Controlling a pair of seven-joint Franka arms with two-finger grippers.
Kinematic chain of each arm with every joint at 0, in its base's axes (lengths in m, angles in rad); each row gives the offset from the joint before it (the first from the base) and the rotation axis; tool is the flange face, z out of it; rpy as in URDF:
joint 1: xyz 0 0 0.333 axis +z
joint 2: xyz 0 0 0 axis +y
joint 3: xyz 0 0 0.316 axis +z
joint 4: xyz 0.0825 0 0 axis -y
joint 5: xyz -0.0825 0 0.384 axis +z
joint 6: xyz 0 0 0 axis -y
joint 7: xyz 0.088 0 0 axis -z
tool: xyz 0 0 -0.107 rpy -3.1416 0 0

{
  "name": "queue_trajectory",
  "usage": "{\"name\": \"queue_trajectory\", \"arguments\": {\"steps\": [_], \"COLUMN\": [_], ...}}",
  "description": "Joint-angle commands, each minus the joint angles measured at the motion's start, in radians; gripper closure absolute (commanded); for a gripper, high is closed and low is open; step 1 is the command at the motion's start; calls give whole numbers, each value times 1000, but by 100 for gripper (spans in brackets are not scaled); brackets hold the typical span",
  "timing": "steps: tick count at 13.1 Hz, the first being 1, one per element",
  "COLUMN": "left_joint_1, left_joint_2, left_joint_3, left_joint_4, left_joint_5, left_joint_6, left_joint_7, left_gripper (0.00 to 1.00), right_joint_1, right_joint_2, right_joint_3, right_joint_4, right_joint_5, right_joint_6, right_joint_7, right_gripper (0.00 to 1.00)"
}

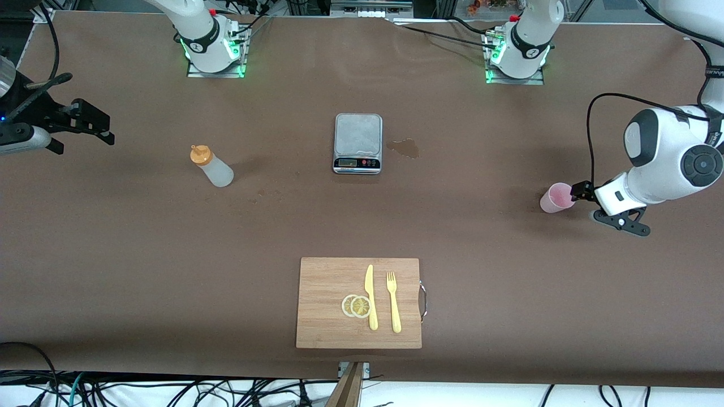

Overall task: Add sauce to pink cup with both arms
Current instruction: 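Lower the left gripper to the pink cup and grasp it, then carry the pink cup with the left gripper onto the scale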

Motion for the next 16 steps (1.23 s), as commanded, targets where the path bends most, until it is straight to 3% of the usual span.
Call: {"name": "queue_trajectory", "arguments": {"steps": [1,3,4,6,12,16], "left_joint_1": [10,11,10,11,10,1], "left_joint_2": [-3,19,20,19,8,-52], "left_joint_3": [-7,-7,-7,-7,-10,-41], "left_joint_4": [-125,-127,-126,-121,-115,-92], "left_joint_5": [21,20,20,20,20,20], "left_joint_6": [156,172,172,172,153,82], "left_joint_7": [20,17,17,20,21,17], "left_gripper": [16,54,83,100,100,100], "right_joint_1": [-7,-9,-9,-9,-9,-9], "right_joint_2": [6,6,6,6,6,6], "right_joint_3": [1,1,1,1,1,1], "right_joint_4": [21,21,21,21,21,21], "right_joint_5": [5,5,5,5,7,7], "right_joint_6": [-5,-5,-5,-5,-5,-5], "right_joint_7": [-9,-9,-9,-9,-9,-9], "right_gripper": [0,0,0,0,0,0]}}
